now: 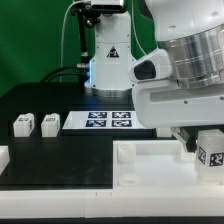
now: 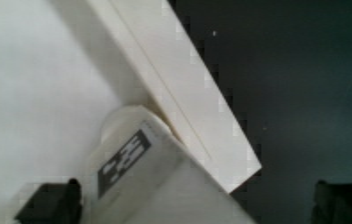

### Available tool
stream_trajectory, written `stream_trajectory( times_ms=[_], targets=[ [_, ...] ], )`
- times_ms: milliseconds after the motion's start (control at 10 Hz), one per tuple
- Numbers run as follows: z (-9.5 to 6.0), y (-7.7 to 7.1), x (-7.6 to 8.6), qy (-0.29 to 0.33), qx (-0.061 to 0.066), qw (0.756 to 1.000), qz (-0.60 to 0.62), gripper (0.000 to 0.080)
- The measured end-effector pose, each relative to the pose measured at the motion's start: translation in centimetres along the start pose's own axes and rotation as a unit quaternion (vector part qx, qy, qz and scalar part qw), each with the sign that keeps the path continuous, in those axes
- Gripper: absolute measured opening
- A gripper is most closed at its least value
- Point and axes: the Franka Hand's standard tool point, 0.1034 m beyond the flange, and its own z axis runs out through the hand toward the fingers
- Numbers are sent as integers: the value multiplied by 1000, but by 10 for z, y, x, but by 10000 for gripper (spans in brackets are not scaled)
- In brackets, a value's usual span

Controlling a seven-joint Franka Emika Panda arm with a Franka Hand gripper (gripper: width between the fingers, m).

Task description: Assemble one leg

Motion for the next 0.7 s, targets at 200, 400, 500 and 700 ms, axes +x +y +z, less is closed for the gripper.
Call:
stream_trajectory(
  times_ms=[200,400,500,700],
  targets=[
    [-2,0,5,15,-12,992,-127,650],
    [-3,1,15,48,-25,954,-295,650],
    [1,7,15,61,-28,941,-332,650],
    [2,7,14,58,-26,948,-312,555]
  ],
)
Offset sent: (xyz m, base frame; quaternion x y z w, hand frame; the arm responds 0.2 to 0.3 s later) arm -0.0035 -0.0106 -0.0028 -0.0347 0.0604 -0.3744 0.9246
